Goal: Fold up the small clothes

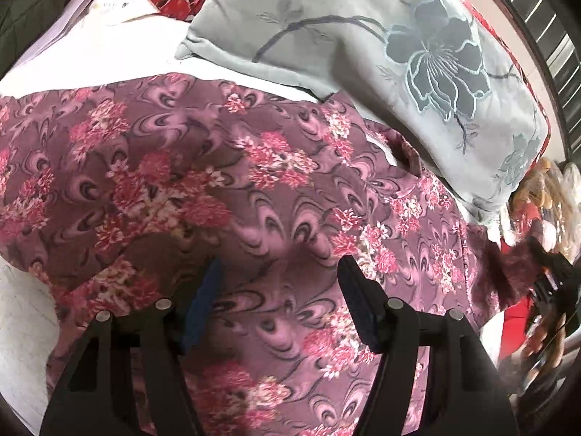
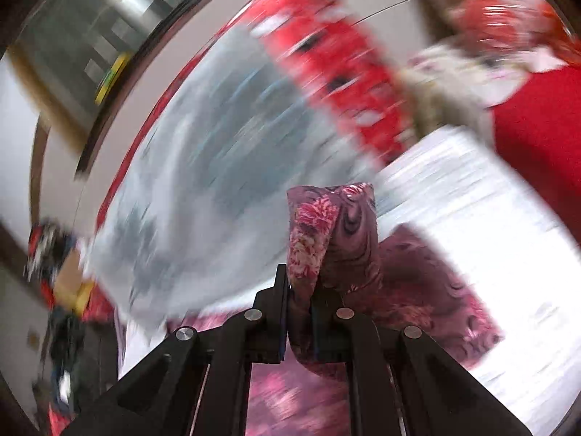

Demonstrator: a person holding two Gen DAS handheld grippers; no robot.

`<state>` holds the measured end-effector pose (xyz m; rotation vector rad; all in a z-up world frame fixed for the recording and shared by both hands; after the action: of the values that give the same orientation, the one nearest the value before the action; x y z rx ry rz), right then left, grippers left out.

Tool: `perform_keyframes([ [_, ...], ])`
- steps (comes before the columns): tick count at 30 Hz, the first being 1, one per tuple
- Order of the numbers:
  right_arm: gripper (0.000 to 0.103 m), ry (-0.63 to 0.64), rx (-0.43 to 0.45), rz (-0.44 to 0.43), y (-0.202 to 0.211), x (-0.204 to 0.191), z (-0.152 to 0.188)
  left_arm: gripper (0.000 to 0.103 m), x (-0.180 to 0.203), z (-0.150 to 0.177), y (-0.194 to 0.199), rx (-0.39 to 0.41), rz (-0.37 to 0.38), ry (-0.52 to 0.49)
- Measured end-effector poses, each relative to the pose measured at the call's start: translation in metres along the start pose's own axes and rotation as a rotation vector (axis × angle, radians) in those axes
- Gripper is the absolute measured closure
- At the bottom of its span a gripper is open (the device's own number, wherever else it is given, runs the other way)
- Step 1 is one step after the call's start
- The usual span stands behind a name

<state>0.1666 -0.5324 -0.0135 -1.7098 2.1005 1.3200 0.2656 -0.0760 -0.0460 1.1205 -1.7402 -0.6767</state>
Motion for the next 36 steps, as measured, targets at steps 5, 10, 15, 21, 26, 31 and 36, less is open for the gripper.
perform_keyframes([
  [5,0.094,0.169,-0.124,-0.082,-0.034,-0.088,0.061,0.037,-0.019,-0.005,0.008,-0.023,0.045,0.046],
  [10,0.094,0.319,-0.212,-0.14,-0.061,-0.159,0.119,0.037,-0.037,-0.01,0.018,-0.028,0.099,0.103],
  [15,0.089,0.416,-0.276,-0.182,-0.08,-0.211,0.169,0.037,-0.046,-0.014,0.025,-0.024,0.162,0.133],
  [21,0.072,0.514,-0.429,-0.148,-0.101,-0.228,0.239,0.037,-0.045,-0.016,0.024,-0.049,0.263,0.137],
  [26,0.057,0.556,-0.381,-0.171,-0.058,-0.209,0.237,0.037,-0.023,-0.01,0.006,-0.13,0.306,0.097],
  [31,0.055,0.465,-0.318,-0.112,-0.017,-0.16,0.208,0.032,-0.001,-0.005,-0.01,-0.16,0.297,0.06],
  [36,0.053,0.311,-0.181,0.038,0.014,-0.089,0.158,0.097,0.003,-0.011,0.001,-0.022,0.25,0.059],
])
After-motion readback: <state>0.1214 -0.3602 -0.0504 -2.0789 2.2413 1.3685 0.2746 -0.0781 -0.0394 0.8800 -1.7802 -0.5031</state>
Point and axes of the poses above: each gripper's, at about its wrist camera, not at the fingertips, and y roughly against the way its jaws point, x to its right, z to its underside, the point moved 1 cm from there along -y, roughly the way its jaws point, and after that the axes turned 2 degrees about z, right-handed, at the moved point
